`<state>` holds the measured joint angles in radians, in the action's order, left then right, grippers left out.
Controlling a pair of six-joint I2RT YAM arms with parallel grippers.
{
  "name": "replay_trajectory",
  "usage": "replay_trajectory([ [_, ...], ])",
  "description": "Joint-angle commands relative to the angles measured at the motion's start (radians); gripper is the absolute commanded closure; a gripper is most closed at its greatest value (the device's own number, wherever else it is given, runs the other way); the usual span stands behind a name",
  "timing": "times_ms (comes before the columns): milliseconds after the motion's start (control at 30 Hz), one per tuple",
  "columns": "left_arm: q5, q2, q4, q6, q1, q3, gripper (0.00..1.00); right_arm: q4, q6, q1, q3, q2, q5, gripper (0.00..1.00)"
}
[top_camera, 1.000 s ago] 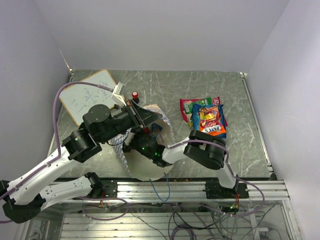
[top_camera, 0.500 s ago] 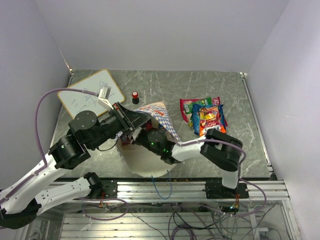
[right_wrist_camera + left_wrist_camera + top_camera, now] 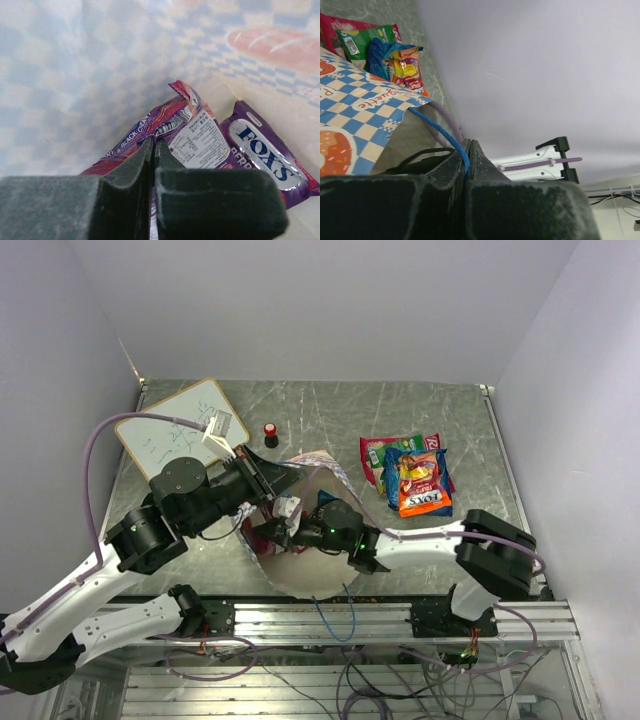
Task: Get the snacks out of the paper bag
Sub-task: Take out the snack from the paper bag.
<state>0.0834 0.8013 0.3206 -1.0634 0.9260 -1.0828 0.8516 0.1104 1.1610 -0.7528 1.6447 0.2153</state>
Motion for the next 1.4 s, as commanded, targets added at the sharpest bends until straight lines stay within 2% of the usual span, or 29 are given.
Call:
replay_trajectory([
  [0,0.068,-0.036,0.03,0.049,0.007,-0.053,0.93,-0.05,-0.039,0.002,0.015,-0.144,0.038,1.0],
  [300,0.188,-0.061,0.101,0.091,0.008,-0.092,0.93,-0.228,-0.011,0.004,0.045,-0.345,-0.131,1.0],
  [533,0.181,0.057,0.214,0.147,0.007,-0.227,0.93,-0.39,-0.02,0.003,-0.046,-0.452,-0.162,1.0],
  [667,0.231,0.104,0.281,0.13,0.008,-0.295,0.93,-0.404,-0.045,0.004,-0.089,-0.49,-0.175,1.0],
  [900,0.341,0.171,0.431,0.156,0.007,-0.45,0.93,-0.458,-0.086,0.004,-0.197,-0.497,-0.118,1.0],
  [1033,0.414,0.172,0.508,0.198,0.008,-0.519,0.93,-0.499,-0.093,0.004,-0.277,-0.495,-0.007,1.0],
  [1367,0.477,0.052,0.506,0.236,0.007,-0.488,0.93,-0.667,-0.092,0.004,-0.62,-0.424,0.152,1.0],
])
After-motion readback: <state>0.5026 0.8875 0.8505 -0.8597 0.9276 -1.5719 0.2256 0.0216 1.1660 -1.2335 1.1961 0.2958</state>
